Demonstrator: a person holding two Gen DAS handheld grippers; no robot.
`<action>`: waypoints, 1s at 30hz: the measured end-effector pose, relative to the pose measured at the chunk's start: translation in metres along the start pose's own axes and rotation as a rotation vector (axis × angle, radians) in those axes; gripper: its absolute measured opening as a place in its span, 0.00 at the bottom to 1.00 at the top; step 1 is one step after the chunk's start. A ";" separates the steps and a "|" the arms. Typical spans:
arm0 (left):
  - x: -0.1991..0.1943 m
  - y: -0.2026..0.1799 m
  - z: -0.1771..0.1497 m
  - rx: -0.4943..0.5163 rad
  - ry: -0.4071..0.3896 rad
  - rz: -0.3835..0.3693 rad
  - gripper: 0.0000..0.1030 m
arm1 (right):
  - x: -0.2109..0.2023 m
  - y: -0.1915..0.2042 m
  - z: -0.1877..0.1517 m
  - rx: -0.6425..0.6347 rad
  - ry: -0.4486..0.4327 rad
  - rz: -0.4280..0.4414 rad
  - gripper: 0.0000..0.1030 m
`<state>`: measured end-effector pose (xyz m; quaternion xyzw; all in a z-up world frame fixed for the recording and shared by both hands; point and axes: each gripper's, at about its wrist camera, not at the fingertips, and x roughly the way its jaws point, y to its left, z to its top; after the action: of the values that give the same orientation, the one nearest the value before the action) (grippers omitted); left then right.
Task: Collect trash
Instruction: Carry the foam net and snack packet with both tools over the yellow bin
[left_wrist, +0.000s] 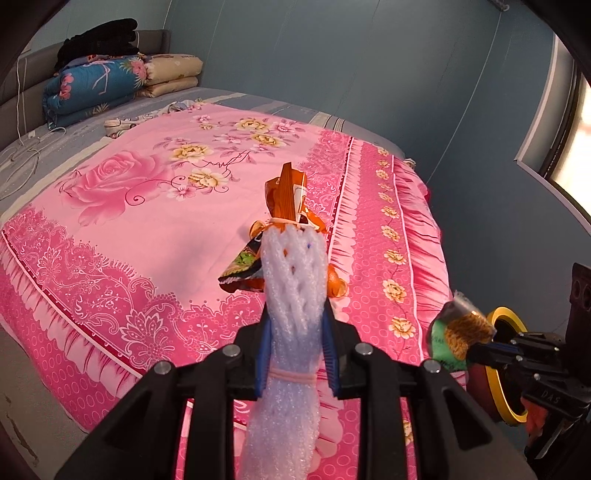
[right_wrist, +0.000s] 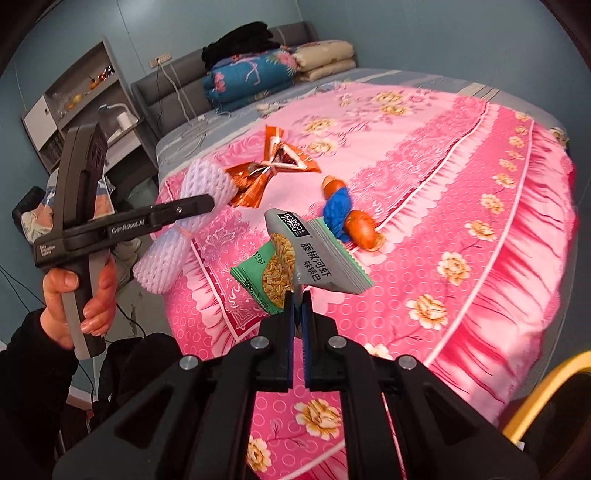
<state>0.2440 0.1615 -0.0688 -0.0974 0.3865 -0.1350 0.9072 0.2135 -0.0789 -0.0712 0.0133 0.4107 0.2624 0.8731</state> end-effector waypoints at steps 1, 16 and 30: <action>-0.003 -0.004 -0.001 0.000 -0.006 0.001 0.22 | -0.006 -0.002 -0.001 0.004 -0.009 -0.005 0.03; -0.033 -0.062 -0.005 0.043 -0.069 -0.025 0.22 | -0.089 -0.027 -0.009 0.047 -0.142 -0.062 0.03; -0.047 -0.122 -0.007 0.097 -0.098 -0.119 0.22 | -0.165 -0.059 -0.023 0.116 -0.274 -0.151 0.03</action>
<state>0.1872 0.0607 -0.0074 -0.0826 0.3280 -0.2025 0.9190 0.1369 -0.2121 0.0170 0.0684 0.3022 0.1678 0.9359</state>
